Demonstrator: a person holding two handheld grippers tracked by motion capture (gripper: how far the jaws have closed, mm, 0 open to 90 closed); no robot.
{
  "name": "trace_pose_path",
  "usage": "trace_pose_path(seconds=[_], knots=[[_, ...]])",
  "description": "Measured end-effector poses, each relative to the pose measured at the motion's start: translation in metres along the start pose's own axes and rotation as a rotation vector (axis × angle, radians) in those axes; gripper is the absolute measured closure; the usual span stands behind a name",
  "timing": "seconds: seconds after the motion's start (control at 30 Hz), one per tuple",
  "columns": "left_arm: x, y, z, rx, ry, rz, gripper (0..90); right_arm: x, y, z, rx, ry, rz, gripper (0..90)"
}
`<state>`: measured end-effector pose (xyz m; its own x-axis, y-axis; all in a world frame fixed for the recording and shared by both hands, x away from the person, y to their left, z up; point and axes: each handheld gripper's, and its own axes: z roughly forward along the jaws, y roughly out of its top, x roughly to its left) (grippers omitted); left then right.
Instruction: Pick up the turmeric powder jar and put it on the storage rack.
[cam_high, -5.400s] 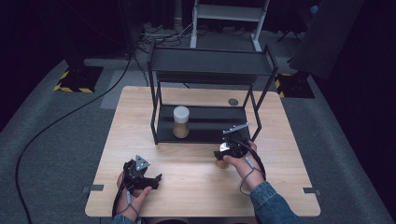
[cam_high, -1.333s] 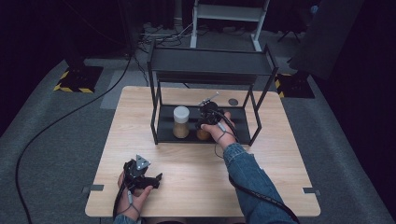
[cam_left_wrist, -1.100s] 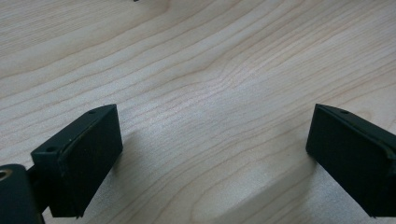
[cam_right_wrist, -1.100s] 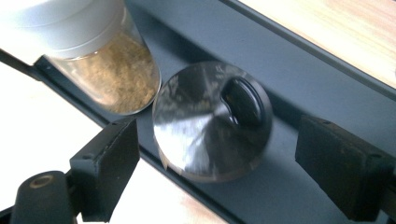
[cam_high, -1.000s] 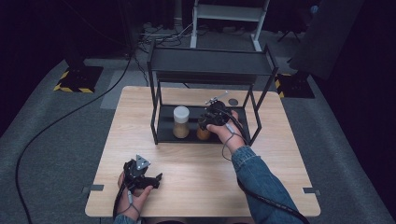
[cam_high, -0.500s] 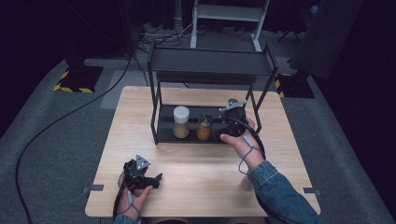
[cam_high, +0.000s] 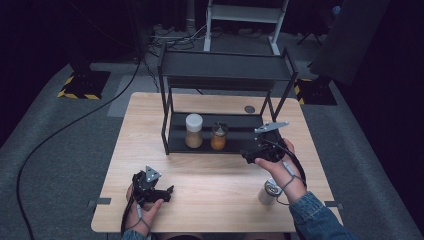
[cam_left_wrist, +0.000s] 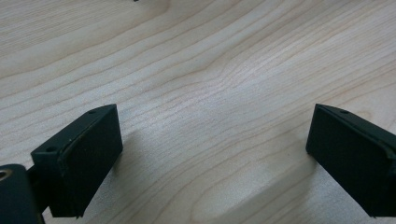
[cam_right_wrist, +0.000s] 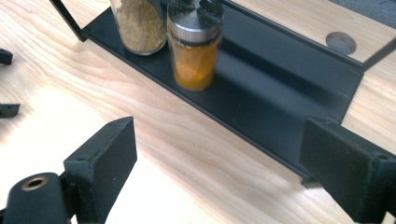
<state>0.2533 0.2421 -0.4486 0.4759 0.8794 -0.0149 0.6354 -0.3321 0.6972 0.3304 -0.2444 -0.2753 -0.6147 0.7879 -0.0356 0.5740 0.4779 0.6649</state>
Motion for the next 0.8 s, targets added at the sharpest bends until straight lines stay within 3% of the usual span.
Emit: trace_pose_path(seconds=[0.8], knots=[[0.000, 0.000, 0.000, 0.000, -0.001, 0.000, 3.4, -0.010, -0.060, -0.041, -0.030, 0.011, 0.060, 10.8]])
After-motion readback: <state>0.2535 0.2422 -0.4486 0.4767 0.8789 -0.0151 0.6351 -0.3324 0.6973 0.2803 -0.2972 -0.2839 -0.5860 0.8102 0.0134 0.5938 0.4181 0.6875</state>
